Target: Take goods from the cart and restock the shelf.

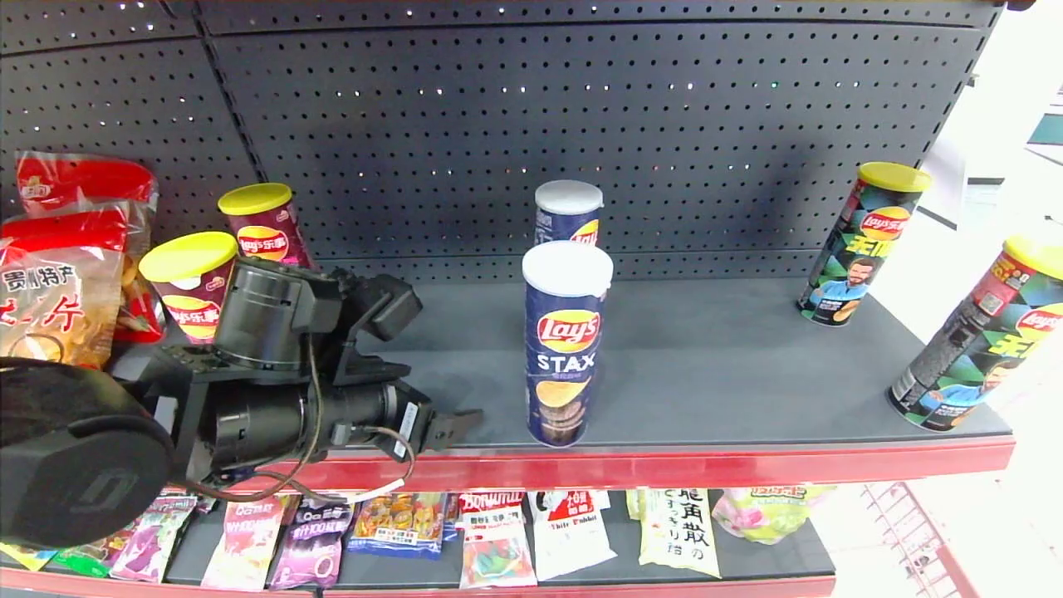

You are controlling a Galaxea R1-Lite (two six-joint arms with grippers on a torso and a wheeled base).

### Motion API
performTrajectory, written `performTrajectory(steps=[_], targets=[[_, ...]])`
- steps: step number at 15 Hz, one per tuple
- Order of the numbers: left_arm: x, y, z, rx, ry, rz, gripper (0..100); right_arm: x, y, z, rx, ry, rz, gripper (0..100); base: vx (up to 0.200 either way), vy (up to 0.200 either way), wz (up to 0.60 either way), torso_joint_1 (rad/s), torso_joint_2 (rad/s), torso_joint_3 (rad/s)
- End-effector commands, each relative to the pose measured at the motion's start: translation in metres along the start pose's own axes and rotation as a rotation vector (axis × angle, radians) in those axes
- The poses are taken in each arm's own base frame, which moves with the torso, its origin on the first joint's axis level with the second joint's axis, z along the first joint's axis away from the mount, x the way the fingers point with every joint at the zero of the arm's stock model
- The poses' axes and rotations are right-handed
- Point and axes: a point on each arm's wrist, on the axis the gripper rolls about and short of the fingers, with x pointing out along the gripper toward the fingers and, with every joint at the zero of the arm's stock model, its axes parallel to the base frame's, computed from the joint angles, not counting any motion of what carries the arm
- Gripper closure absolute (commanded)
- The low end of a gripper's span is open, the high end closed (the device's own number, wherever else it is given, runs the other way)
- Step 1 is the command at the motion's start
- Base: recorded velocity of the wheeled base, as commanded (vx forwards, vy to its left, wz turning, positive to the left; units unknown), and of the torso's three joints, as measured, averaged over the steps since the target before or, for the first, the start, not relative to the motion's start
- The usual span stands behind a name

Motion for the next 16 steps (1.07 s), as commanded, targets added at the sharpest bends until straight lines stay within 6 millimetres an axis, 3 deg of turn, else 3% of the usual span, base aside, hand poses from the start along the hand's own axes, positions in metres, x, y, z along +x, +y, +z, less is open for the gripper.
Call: performTrajectory(steps=[1, 7, 11, 16], targets=[[0.009, -0.003, 0.004, 0.006, 0.001, -0.017, 0, 0.0, 0.0, 0.0, 0.001, 0.002, 0.0, 0, 0.0, 0.0, 0.0, 0.0, 0.0, 0.0], [0.023, -0.003, 0.0, 0.012, 0.037, 0.001, 0, 0.0, 0.0, 0.0, 0.004, 0.002, -0.001, 0, 0.0, 0.0, 0.0, 0.0, 0.0, 0.0], [0.036, -0.009, 0.008, 0.027, 0.028, -0.018, 0, 0.0, 0.0, 0.0, 0.004, 0.002, 0.0, 0, 0.0, 0.0, 0.0, 0.0, 0.0, 0.0], [0.038, -0.009, 0.006, 0.029, 0.042, -0.018, 0, 0.0, 0.0, 0.0, 0.004, 0.002, -0.001, 0, 0.0, 0.0, 0.0, 0.0, 0.0, 0.0]])
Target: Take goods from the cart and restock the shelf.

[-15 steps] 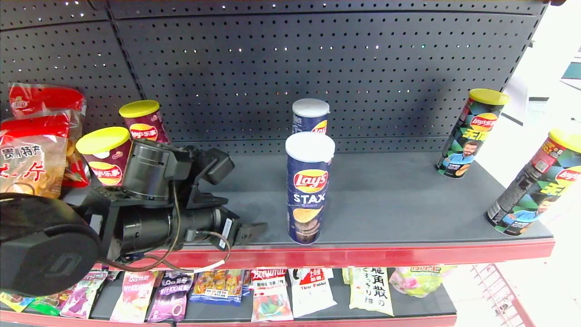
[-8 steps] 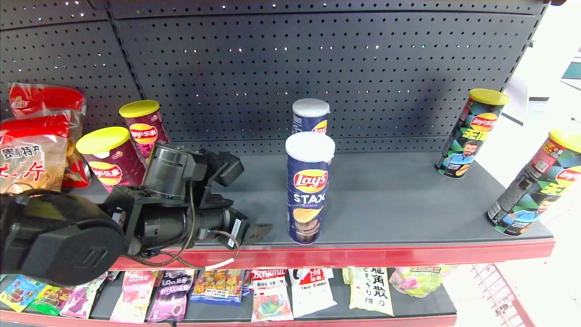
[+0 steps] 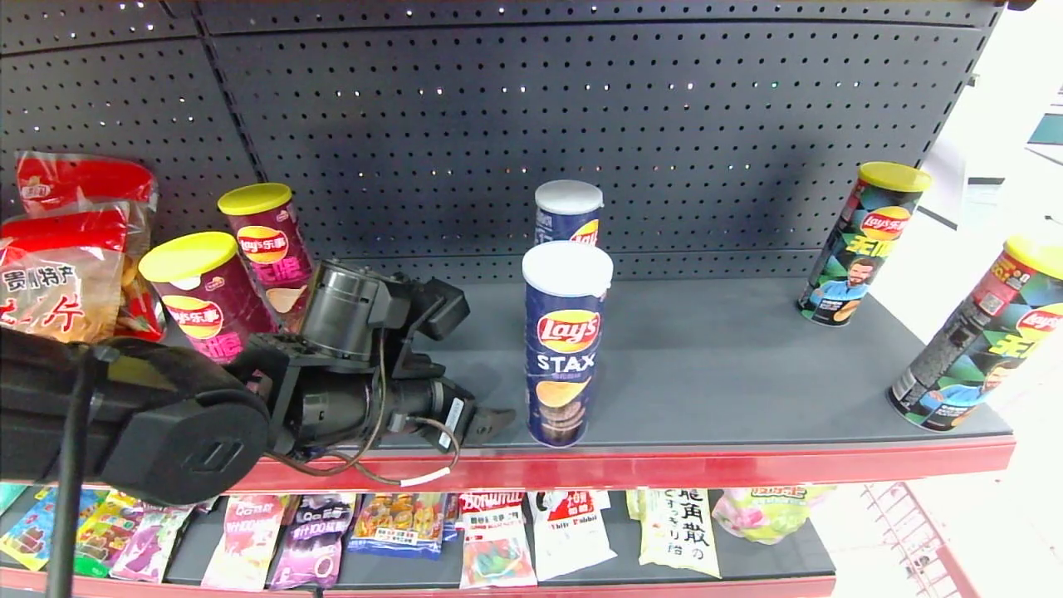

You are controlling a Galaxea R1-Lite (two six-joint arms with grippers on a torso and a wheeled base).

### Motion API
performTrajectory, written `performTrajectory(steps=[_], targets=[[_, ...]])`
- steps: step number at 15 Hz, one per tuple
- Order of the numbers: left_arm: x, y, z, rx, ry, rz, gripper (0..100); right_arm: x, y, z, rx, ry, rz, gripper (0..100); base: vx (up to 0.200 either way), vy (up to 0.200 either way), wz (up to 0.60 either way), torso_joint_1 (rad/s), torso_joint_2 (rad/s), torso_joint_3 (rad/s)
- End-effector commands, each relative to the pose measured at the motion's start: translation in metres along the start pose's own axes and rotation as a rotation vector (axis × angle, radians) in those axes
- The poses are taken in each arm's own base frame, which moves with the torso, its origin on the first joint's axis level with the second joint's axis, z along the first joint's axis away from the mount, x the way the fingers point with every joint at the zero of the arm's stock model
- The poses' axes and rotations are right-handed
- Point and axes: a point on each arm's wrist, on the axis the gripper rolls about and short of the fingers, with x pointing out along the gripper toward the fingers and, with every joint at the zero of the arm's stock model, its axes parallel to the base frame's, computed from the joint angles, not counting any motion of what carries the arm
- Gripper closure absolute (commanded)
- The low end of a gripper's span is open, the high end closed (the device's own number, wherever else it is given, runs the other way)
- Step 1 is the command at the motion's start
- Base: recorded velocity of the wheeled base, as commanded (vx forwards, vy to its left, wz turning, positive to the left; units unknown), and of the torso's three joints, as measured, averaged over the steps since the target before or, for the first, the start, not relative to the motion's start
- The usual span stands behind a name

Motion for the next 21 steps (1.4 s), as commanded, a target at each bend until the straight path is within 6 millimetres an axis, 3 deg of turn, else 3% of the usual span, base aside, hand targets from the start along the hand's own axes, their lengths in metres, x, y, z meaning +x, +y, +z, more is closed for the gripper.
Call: performTrajectory(steps=[1, 21], targets=[[0.002, 0.0, -0.001, 0.0, 0.006, 0.001, 0, 0.0, 0.0, 0.0, -0.001, 0.001, 0.0, 0, 0.0, 0.0, 0.0, 0.0, 0.0, 0.0], [0.028, 0.002, 0.015, 0.002, -0.018, 0.007, 0, 0.0, 0.0, 0.0, -0.002, 0.002, -0.007, 0, 0.0, 0.0, 0.0, 0.0, 0.0, 0.0]])
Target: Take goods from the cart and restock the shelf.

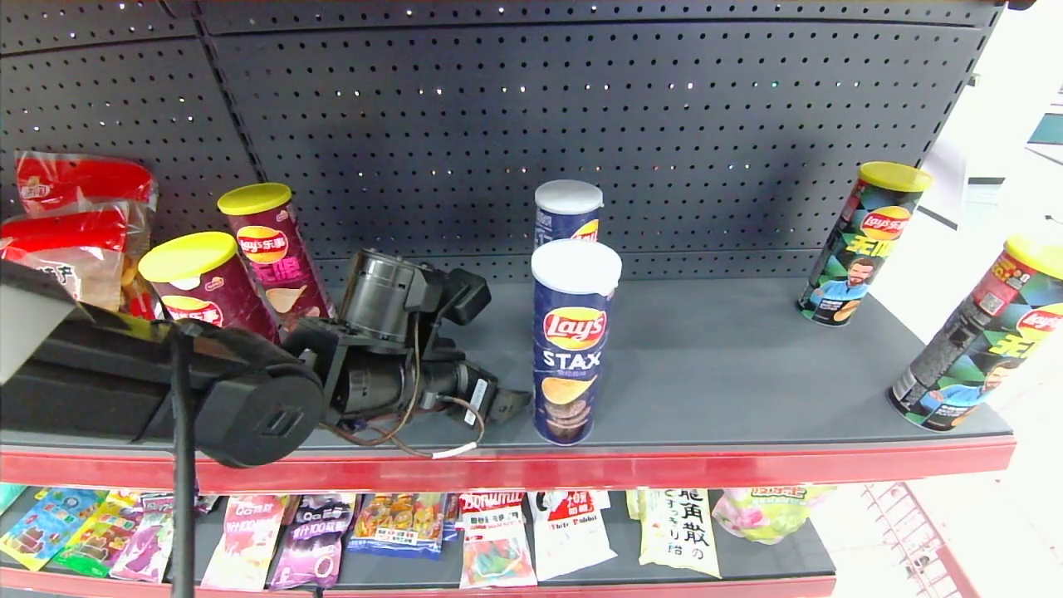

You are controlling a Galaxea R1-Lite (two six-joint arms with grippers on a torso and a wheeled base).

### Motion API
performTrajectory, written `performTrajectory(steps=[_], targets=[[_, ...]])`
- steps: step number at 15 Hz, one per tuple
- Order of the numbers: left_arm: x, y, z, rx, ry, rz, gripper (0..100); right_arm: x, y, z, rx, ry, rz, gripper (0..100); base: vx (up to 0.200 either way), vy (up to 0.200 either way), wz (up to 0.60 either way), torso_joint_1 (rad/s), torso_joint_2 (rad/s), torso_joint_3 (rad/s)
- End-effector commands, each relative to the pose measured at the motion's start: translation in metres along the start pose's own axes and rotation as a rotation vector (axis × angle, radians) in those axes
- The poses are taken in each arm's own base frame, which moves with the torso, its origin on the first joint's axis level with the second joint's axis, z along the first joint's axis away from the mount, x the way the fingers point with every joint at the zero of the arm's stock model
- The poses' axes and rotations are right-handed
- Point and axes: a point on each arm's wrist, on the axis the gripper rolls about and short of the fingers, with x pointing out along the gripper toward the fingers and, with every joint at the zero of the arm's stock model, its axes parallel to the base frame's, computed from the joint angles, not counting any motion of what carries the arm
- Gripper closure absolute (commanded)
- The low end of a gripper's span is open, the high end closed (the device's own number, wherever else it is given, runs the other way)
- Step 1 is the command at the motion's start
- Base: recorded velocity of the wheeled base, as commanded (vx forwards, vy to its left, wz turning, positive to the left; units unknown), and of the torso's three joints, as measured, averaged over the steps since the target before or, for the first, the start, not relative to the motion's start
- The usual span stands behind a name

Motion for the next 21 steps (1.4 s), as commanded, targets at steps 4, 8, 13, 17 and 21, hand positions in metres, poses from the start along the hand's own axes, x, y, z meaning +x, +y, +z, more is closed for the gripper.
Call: performTrajectory(steps=[4, 8, 13, 17, 21], targets=[[0.0032, -0.0012, 0.001, 0.001, -0.001, -0.003, 0, 0.0002, 0.0, 0.0, 0.0, 0.002, 0.001, 0, 0.0, 0.0, 0.0, 0.0, 0.0, 0.0], [0.0028, -0.0018, 0.0009, 0.002, -0.001, -0.005, 0, 0.0003, 0.0, 0.0, 0.0, 0.003, 0.001, 0, 0.0, 0.0, 0.0, 0.0, 0.0, 0.0], [0.0015, -0.0014, 0.0001, 0.001, 0.0, -0.003, 0, 0.0002, 0.0, 0.0, 0.0, 0.002, 0.001, 0, 0.0, 0.0, 0.0, 0.0, 0.0, 0.0], [0.0002, -0.0014, -0.0009, 0.001, 0.003, -0.002, 0, 0.0002, 0.0, 0.0, 0.0, 0.002, 0.001, 0, 0.0, 0.0, 0.0, 0.0, 0.0, 0.0], [-0.0003, -0.0015, -0.0015, 0.002, 0.005, -0.002, 0, 0.0002, 0.0, 0.0, 0.0, 0.002, 0.001, 0, 0.0, 0.0, 0.0, 0.0, 0.0, 0.0]])
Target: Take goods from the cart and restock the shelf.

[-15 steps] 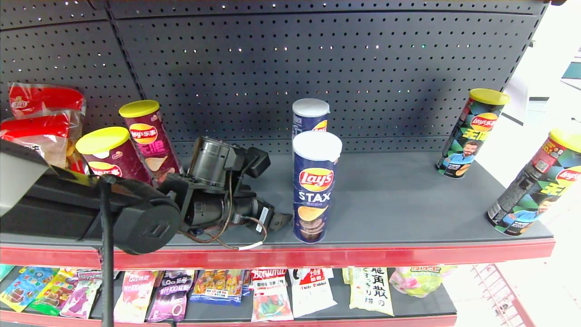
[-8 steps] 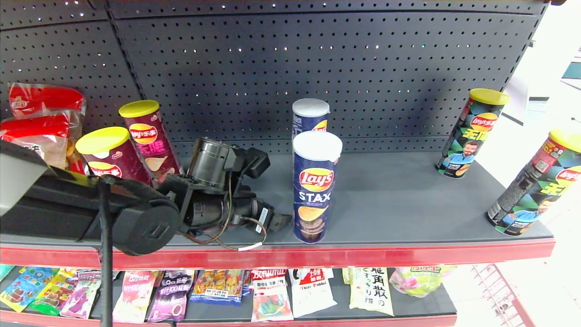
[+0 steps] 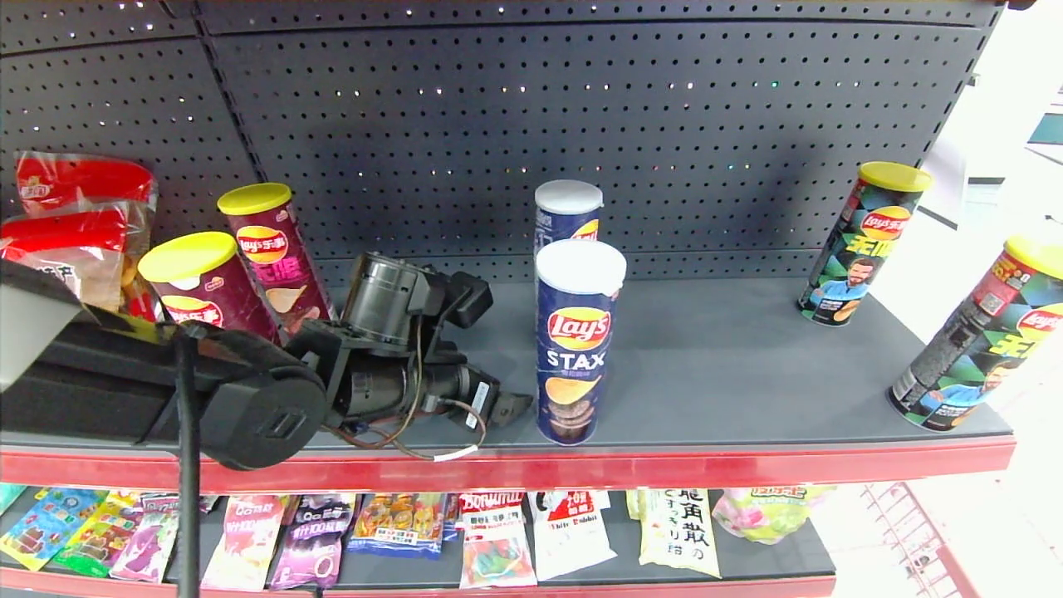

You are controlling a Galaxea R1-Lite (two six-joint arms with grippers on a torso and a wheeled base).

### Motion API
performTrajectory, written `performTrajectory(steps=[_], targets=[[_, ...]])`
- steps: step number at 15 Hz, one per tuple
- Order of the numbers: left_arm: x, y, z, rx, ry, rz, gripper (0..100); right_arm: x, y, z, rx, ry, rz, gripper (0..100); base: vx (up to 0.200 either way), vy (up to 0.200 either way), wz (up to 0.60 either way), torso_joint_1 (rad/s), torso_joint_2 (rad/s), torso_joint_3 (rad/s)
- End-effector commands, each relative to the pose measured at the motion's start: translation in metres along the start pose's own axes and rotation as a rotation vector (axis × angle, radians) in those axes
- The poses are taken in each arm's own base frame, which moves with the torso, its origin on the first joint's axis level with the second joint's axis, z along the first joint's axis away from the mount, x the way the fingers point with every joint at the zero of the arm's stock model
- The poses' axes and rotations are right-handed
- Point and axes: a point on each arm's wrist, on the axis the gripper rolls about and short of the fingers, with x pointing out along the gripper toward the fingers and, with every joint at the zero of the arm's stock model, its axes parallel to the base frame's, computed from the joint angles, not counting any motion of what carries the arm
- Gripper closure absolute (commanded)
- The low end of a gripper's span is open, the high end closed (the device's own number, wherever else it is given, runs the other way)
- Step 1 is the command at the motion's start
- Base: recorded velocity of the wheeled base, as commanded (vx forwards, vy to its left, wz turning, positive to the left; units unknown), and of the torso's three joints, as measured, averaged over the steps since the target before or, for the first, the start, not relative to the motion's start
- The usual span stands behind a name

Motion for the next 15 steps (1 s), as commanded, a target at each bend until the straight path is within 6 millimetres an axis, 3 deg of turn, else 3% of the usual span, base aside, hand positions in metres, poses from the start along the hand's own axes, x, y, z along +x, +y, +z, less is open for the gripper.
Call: performTrajectory(steps=[1, 4, 8, 10, 13, 15], targets=[[-0.002, 0.0, 0.0, 0.0, -0.003, 0.003, 0, 0.0, 0.0, 0.0, -0.001, 0.002, 0.001, 0, 0.0, 0.0, 0.0, 0.0, 0.0, 0.0], [-0.038, 0.006, -0.008, -0.013, -0.018, 0.024, 0, 0.0, 0.0, 0.0, -0.004, 0.0, 0.001, 0, 0.0, 0.0, 0.0, 0.0, 0.0, 0.0], [-0.127, 0.013, -0.033, -0.029, -0.11, 0.09, 0, 0.0, 0.0, 0.0, -0.007, 0.0, 0.004, 0, 0.0, 0.0, 0.0, 0.0, 0.0, 0.0], [-0.172, 0.007, -0.05, -0.024, -0.132, 0.103, 0, 0.0, 0.0, 0.0, -0.004, 0.0, 0.004, 0, 0.0, 0.0, 0.0, 0.0, 0.0, 0.0], [-0.227, -0.003, -0.074, -0.031, -0.132, 0.144, 0, 0.0, 0.0, 0.0, -0.004, 0.0, 0.007, 0, 0.0, 0.0, 0.0, 0.0, 0.0, 0.0], [-0.249, -0.002, -0.091, -0.06, -0.155, 0.291, 0, 0.0, 0.0, 0.0, -0.004, 0.0, 0.007, 0, 0.0, 0.0, 0.0, 0.0, 0.0, 0.0]])
